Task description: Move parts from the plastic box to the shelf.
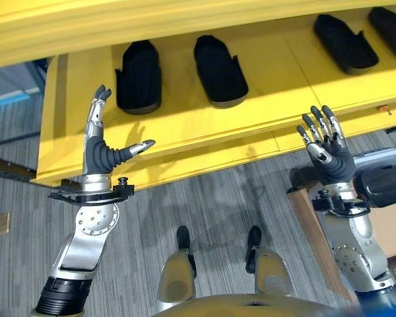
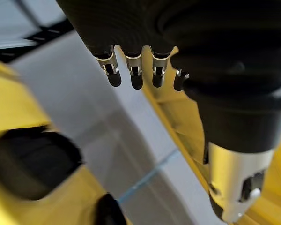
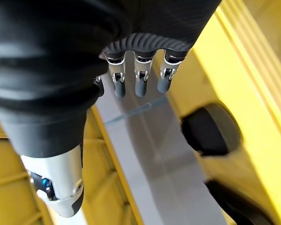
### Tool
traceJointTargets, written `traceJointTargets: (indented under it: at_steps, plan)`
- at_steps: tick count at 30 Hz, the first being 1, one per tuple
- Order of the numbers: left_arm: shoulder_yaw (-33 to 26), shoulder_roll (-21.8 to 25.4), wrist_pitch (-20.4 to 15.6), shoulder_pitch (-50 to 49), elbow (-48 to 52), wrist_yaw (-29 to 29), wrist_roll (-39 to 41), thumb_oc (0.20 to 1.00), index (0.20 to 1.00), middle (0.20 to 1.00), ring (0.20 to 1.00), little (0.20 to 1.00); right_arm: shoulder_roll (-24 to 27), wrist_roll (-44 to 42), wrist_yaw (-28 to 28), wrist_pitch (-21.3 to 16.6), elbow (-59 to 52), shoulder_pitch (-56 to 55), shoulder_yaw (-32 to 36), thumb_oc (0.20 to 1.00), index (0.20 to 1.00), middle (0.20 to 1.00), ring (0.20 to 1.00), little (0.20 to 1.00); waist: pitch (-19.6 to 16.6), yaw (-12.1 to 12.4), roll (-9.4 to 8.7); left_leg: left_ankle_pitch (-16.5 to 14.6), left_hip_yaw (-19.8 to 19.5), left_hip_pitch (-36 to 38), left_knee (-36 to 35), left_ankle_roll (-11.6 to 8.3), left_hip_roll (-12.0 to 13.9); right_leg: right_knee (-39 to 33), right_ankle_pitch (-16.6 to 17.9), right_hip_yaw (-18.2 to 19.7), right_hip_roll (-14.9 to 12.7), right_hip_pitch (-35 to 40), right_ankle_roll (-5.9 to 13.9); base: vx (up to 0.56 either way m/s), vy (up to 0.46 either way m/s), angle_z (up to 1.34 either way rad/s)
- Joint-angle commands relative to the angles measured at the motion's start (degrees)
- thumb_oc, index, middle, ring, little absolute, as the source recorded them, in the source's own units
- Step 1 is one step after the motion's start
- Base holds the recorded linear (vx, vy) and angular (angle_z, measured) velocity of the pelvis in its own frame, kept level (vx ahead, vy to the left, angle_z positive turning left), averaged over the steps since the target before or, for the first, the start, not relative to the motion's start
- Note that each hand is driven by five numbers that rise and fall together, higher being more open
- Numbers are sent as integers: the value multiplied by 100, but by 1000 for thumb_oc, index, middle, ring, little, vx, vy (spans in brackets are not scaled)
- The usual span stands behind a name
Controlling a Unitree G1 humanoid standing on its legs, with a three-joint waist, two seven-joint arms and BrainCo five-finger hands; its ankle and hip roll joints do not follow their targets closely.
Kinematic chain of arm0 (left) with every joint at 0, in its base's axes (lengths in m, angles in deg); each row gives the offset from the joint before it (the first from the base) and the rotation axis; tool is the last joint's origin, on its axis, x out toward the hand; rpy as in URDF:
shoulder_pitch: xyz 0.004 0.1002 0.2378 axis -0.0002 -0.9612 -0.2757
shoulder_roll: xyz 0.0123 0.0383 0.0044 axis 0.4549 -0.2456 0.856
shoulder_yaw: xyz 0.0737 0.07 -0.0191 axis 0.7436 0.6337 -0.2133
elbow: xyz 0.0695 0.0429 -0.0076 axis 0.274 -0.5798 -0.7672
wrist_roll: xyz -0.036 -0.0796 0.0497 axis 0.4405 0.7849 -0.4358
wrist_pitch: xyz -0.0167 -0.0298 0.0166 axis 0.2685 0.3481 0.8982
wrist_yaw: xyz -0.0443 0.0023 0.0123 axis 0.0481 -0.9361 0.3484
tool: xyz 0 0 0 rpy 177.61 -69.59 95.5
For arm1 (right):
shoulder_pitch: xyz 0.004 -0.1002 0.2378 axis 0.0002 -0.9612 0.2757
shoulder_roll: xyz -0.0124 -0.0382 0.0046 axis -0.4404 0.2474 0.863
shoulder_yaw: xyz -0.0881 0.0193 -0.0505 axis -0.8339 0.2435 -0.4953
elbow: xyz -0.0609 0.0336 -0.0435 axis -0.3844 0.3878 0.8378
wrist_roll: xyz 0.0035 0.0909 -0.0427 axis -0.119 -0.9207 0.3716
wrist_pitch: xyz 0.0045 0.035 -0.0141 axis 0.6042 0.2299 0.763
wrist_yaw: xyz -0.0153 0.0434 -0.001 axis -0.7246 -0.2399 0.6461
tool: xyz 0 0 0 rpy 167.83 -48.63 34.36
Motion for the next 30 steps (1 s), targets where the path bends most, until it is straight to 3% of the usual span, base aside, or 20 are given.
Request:
traceJointTargets:
  at_steps: [1,12,30]
  plan:
    - [-200,266,-156,132,-47,-216,-477,1000,1000,1000,1000,1000,65,-111,-185,-120,-289,126,174,1000,1000,1000,1000,1000,-179,-30,-70,-2,224,156,-13,-88,221,64,-292,117,14,215,180,40,4,-13]
    - [-111,776,260,620,-1155,-245,-1564,1000,1000,1000,1000,1000,166,-127,-281,-11,-190,11,421,1000,1000,1000,1000,1000,-250,-288,-12,-78,499,289,1,-115,311,76,-279,412,89,120,192,17,11,-19]
    - [216,1356,761,1653,-2491,-102,-2064,1000,1000,1000,1000,1000,66,8,-270,116,-217,-139,561,1000,1000,1000,1000,1000,-3,-357,-95,-134,389,-151,336,-108,290,182,-241,408,51,-149,162,-3,3,-1]
